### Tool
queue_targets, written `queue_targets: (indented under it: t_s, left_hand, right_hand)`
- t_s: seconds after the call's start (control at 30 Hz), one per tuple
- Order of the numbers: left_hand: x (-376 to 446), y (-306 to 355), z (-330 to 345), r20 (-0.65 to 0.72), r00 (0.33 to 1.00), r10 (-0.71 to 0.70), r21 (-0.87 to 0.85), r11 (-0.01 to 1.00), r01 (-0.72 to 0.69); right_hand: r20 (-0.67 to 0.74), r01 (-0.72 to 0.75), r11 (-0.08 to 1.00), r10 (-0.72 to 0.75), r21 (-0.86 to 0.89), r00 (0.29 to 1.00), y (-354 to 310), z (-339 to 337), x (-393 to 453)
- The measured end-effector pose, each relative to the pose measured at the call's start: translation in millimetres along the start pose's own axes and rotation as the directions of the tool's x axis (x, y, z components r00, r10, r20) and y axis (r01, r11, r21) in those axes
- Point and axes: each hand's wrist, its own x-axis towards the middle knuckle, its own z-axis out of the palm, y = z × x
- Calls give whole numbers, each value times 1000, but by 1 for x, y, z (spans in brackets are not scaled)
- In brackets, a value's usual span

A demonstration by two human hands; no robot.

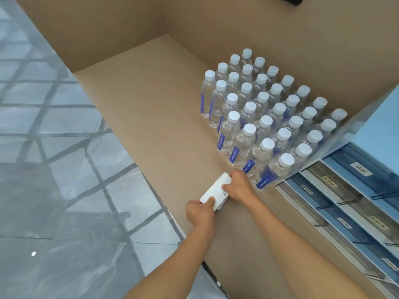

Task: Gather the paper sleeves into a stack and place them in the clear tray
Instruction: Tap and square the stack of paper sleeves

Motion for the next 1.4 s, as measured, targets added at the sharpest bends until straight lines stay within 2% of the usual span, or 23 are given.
queue_targets:
  t_s: [0.27,0.47,0.77,0.93,1.07,1.2,1.27,1.4]
  left_hand:
    - [13,14,10,-47,996,-70,84,994,74]
    - [16,20,17,-31,992,-126,78,989,128]
    - [16,9,7,59,995,-84,6,996,84]
    - [12,-1,2,191,981,-17,33,999,11]
    - [-5,-11,19,355,933,64,123,986,-115]
    - [-33,-34,42,514,849,127,255,922,-292]
    - [-51,-52,54,597,791,135,294,880,-372]
    - [-88,-93,72,767,631,114,344,757,-555]
  right_hand:
    - [23,-49,982,54,-181,998,-11,9,22]
    - [29,-64,990,68,-125,997,-11,8,28]
    - [19,-82,976,80,203,997,-2,9,7]
    - [-52,-115,881,156,459,986,26,2,-22]
    - [-69,-149,707,270,691,961,69,-10,-55]
    - [-132,-133,579,393,804,910,124,-24,-97]
    - [-168,-111,553,429,826,888,154,-30,-123]
    - [-214,-57,500,467,864,858,215,-27,-180]
